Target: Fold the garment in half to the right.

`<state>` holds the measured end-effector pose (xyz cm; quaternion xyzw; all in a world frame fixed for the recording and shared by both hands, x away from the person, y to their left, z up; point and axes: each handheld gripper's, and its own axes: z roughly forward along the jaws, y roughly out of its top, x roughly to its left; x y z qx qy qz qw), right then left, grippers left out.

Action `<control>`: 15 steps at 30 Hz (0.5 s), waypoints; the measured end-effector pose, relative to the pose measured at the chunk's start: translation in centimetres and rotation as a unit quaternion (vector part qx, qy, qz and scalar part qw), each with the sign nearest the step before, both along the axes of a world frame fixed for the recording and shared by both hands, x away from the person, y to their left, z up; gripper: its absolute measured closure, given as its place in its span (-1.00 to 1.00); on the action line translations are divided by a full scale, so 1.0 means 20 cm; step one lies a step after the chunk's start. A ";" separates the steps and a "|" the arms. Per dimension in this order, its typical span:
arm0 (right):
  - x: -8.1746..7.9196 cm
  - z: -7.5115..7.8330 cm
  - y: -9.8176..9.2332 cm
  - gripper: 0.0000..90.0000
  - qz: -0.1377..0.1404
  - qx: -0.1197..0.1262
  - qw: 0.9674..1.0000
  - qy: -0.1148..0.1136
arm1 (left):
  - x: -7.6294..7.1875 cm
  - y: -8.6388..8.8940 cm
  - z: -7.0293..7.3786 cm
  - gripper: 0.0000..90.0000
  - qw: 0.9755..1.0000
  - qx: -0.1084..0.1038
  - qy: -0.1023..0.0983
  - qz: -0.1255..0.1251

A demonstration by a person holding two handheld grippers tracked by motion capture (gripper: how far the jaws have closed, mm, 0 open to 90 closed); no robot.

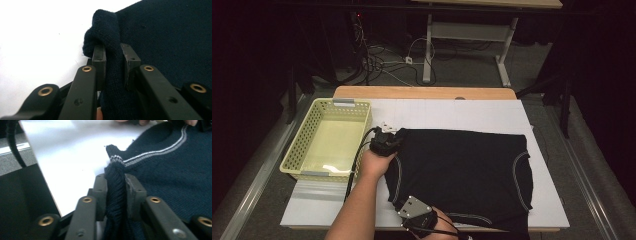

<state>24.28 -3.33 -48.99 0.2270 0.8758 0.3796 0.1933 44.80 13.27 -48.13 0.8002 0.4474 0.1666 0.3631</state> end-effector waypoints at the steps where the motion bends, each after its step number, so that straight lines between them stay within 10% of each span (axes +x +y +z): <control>1: 0.00 0.00 0.00 0.69 -0.003 -0.001 1.000 0.002 | 0.00 0.00 0.00 0.67 1.000 0.001 -0.001 0.000; 15: 0.01 0.14 -0.11 0.81 0.006 0.074 0.997 0.011 | 0.00 0.00 0.04 0.69 0.999 -0.026 0.018 0.012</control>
